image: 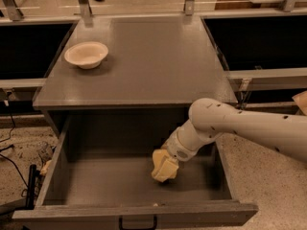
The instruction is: Place sponge into top drawer
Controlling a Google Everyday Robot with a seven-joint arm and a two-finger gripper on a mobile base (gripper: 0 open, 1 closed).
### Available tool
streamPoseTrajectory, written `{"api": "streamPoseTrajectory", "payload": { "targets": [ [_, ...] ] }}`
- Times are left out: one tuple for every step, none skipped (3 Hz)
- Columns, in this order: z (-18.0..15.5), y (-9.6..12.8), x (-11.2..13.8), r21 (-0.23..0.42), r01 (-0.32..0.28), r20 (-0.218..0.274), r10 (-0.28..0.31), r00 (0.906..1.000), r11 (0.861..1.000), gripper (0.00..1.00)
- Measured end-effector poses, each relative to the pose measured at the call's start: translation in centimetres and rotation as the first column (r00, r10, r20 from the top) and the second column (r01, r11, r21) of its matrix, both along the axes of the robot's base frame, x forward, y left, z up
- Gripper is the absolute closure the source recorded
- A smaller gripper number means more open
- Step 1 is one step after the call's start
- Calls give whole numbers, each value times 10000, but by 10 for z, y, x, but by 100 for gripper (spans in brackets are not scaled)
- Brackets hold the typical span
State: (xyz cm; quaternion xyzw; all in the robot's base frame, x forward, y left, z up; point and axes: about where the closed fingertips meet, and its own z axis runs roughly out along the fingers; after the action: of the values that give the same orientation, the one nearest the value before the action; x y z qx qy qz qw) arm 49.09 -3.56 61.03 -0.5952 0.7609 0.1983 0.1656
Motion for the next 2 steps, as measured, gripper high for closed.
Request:
{"api": "streamPoseTrajectory", "payload": {
  "targets": [
    [0,0,-2,-54,7,75,-6,10000,10000,100],
    [0,0,-2,-54,6,75,-6,10000,10000,83]
  ]
}}
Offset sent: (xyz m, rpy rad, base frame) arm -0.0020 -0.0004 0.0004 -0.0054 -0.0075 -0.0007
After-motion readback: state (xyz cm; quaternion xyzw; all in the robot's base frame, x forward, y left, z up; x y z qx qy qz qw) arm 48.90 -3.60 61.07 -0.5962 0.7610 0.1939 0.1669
